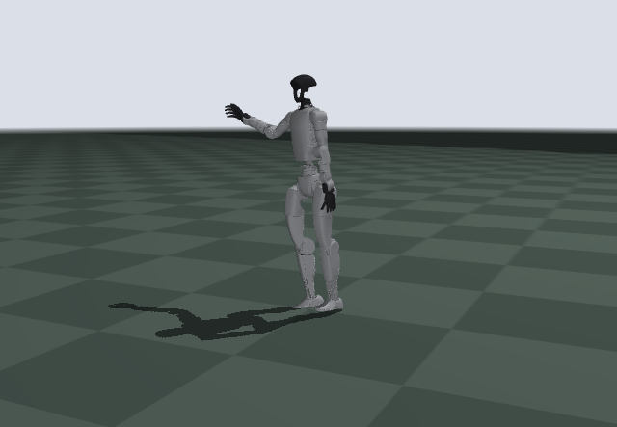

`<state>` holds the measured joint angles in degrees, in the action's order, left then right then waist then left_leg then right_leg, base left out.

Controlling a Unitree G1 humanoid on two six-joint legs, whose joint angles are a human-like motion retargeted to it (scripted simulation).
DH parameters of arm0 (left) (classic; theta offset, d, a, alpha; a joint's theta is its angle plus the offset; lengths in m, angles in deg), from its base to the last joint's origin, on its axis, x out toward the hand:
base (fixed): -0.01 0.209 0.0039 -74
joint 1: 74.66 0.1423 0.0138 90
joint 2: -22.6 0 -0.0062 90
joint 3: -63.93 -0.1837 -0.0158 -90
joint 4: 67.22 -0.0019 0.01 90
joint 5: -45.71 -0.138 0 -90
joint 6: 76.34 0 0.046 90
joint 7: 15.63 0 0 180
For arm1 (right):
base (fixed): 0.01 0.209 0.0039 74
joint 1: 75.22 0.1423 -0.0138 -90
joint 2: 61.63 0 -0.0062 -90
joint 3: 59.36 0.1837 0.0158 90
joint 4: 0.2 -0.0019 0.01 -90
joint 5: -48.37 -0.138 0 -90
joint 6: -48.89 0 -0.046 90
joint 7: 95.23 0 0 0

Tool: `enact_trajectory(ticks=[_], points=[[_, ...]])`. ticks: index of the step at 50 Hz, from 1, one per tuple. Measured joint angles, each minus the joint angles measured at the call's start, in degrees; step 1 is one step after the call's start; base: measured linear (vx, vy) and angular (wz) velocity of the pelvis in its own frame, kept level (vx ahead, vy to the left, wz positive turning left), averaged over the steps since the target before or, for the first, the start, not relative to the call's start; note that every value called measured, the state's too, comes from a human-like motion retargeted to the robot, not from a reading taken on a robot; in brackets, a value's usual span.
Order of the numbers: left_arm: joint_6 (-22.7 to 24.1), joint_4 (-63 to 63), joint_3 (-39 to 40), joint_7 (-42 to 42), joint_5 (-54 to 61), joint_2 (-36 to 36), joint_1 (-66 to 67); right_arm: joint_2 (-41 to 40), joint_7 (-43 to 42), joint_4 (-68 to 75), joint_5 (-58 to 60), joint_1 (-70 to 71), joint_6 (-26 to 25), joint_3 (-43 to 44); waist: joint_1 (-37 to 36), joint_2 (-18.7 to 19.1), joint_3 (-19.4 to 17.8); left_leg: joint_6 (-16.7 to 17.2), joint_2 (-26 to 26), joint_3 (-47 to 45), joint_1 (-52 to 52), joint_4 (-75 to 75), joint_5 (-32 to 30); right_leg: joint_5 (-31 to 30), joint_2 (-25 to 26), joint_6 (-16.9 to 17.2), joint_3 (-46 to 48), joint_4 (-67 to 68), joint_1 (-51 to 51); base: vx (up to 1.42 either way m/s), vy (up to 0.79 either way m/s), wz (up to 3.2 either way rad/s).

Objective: Upper body actions

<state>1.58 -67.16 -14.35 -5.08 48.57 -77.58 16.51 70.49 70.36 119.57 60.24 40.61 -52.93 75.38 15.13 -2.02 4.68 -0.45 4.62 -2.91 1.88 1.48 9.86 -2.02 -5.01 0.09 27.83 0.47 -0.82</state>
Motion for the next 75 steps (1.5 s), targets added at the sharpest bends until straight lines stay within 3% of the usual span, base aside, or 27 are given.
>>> enact_trajectory(ticks=[10, 15, 20, 25, 28, 31, 33, 35, 37, 40, 43, 47, 50, 55, 60, 64, 68, 72, 75], points=[[-0.6, -0.4, -1.4, 1.5, -3.0, 1.7, -0.4, 24.3, -45.1, -39.5, 27.5, 17.6, 10.2, -30.4, 0.6, -0.7, 1.2, 0.8, -1.1, -1.1, -0.1, -0.1, 0.3, 0.1, 0.7, -0.3, -1.7, 0.1, -0.5, 0.02, -0.09, -0.09], [-1.1, 0.3, -2.5, 1.6, -4.5, 1.9, -1.2, 26.0, -53.4, -41.6, 30.9, 29.5, 13.2, -43.2, 0.7, -1.1, 1.0, 0.7, -1.4, -1.2, -0.7, -0.2, 0.4, 0.3, 1.2, -0.5, -2.3, 0.3, -0.2, 0.01, -0.04, -0.02], [-1.0, 2.0, -1.8, 0.2, -6.7, 0.2, -1.6, 22.1, -54.1, -27.0, 23.4, 31.2, 16.3, -42.5, -1.2, 0.3, 0.9, -0.2, -1.4, -3.4, -0.4, -0.3, 0.3, 0.1, 2.2, -0.6, -4.4, 0.2, -0.6, 0.0, 0.03, -0.33], [-0.5, 1.7, -1.3, -0.6, -7.2, -0.7, -1.3, 12.8, -42.6, -6.9, 8.8, 25.8, 18.0, -30.4, -0.2, 1.1, 2.0, -0.2, -1.3, -2.4, -0.2, -0.7, 0.6, 0.1, 1.9, -0.3, -2.9, -0.1, -1.1, -0.01, 0.06, 0.12], [-0.1, 1.3, -0.1, -0.9, -5.5, -1.0, -1.1, 7.6, -28.1, 2.9, -4.8, 25.0, 12.0, -22.0, 0.9, 1.4, 2.0, -0.1, -1.2, -1.5, -0.1, -0.6, 0.7, 0.2, 1.7, -0.1, -1.9, -0.2, -1.0, -0.01, 0.06, 0.25], [0.5, 0.5, 1.2, -1.5, -3.2, -1.0, -1.1, 4.7, -13.4, 10.8, -18.2, 24.1, 1.3, -13.2, 1.9, 1.5, 1.9, 0.2, -1.4, -1.0, 0.5, -0.3, 0.6, 0.3, 1.6, 0.0, -1.3, -0.4, -0.9, -0.02, 0.03, 0.14], [0.8, -0.2, 2.2, -1.7, -1.5, -1.2, -1.0, 3.2, -7.1, 14.3, -25.8, 23.6, -3.9, -8.0, 2.6, 1.8, 1.9, 0.4, -1.6, -0.8, 0.9, -0.1, 0.6, 0.4, 1.6, 0.1, -0.9, -0.5, -0.9, -0.01, 0.05, 0.15], [0.8, -0.9, 3.2, -1.3, 0.0, -1.3, -1.0, 2.0, -4.3, 15.8, -34.3, 22.7, -5.9, -3.4, 3.2, 2.2, 1.9, 0.5, -1.7, -0.6, 1.3, 0.0, 0.6, 0.4, 1.6, 0.2, -0.7, -0.6, -1.1, 0.0, 0.0, 0.0], [0.7, -1.4, 3.5, -0.5, 1.4, -1.3, -0.9, -0.3, -7.3, 13.8, -42.9, 22.2, -3.6, -0.6, 3.4, 2.5, 2.0, 0.6, -1.8, -0.5, 1.4, 0.0, 0.6, 0.4, 1.7, 0.1, -0.7, -0.6, -1.2, 0.0, 0.0, 0.0], [0.4, -2.2, 3.5, 0.3, 3.0, -1.1, -1.0, -4.1, -17.1, 4.8, -50.5, 22.1, 6.4, -1.1, 3.4, 2.7, 1.9, 0.7, -1.8, -0.7, 1.1, 0.1, 0.8, 0.4, 1.7, 0.0, -1.0, -0.6, -1.2, 0.01, 0.01, -0.06], [0.2, -2.8, 3.1, 0.0, 3.6, -1.0, -1.3, -5.9, -26.4, -9.3, -47.1, 21.5, 15.5, -7.7, 3.2, 2.9, 1.8, 0.9, -1.9, -1.4, 0.8, 0.3, 1.1, 0.3, 1.6, 0.0, -1.7, -0.5, -1.1, 0.05, 0.02, -0.24], [0.3, -2.1, 2.0, -0.7, 3.1, -1.0, -1.5, -0.7, -29.1, -26.6, -30.4, 19.7, 20.1, -16.8, 2.0, 2.8, 1.6, 0.7, -1.8, -2.8, 0.4, 0.2, 1.1, 0.3, 1.7, -0.2, -3.0, -0.5, -1.0, 0.05, -0.02, -0.33], [0.2, -1.2, 1.2, -1.4, 2.7, -1.0, -1.5, 6.8, -31.6, -35.6, -11.8, 19.3, 18.3, -23.6, 0.0, 2.5, 1.7, 0.4, -1.8, -4.9, 0.4, 0.1, 1.0, 0.0, 2.1, -0.3, -4.9, -0.5, -1.2, 0.05, -0.04, -0.4], [0.5, -0.6, -0.1, -2.3, 3.3, -0.7, -1.7, 19.6, -38.0, -46.3, 15.0, 23.1, 7.6, -36.5, 1.9, 1.6, 2.4, 1.0, -2.0, -3.1, -0.4, -0.3, 1.3, 0.4, 1.6, -0.2, -3.1, -0.3, -0.8, 0.03, -0.02, 0.24], [0.4, -0.1, -0.4, -3.2, 3.1, -0.8, -2.8, 25.0, -50.3, -49.4, 34.2, 30.4, 7.8, -47.6, 0.1, 0.5, 1.4, 0.9, -2.1, -4.3, -2.0, -0.6, 1.5, 0.2, 1.9, -0.4, -4.3, -0.1, -0.2, -0.03, 0.01, -0.25], [1.1, 1.0, 0.0, -4.1, 2.7, -2.1, -3.4, 23.7, -52.3, -41.2, 32.6, 31.5, 9.1, -48.2, -0.9, 0.9, 0.5, 0.7, -2.2, -4.7, -2.1, -0.5, 1.3, 0.1, 2.1, -0.4, -4.7, -0.1, 0.2, -0.01, 0.01, -0.05], [1.6, 1.5, 0.5, -4.1, 2.8, -2.5, -3.4, 19.7, -48.7, -26.2, 23.2, 27.3, 8.3, -40.0, 0.0, 1.2, 0.6, 0.6, -2.1, -4.3, -1.1, -0.3, 0.9, 0.2, 1.8, -0.2, -3.7, -0.3, 0.3, -0.02, 0.02, 0.28], [1.3, 0.6, 1.4, -4.0, 3.4, -2.1, -3.0, 15.2, -40.5, -11.0, 9.4, 22.6, 7.5, -28.9, 1.4, 1.2, 0.9, 0.9, -1.8, -2.6, 0.1, 0.0, 0.5, 0.5, 1.2, 0.2, -1.7, -0.6, 0.4, -0.01, 0.03, 0.47], [0.9, -1.2, 2.9, -5.3, 5.4, -1.7, -3.0, 13.3, -28.8, -1.5, -1.1, 21.2, 7.3, -21.2, 1.9, 1.4, 0.7, 1.0, -1.7, -2.0, 0.4, 0.2, 0.5, 0.5, 1.0, 0.2, -1.2, -0.7, 0.5, 0.0, 0.03, 0.07]])
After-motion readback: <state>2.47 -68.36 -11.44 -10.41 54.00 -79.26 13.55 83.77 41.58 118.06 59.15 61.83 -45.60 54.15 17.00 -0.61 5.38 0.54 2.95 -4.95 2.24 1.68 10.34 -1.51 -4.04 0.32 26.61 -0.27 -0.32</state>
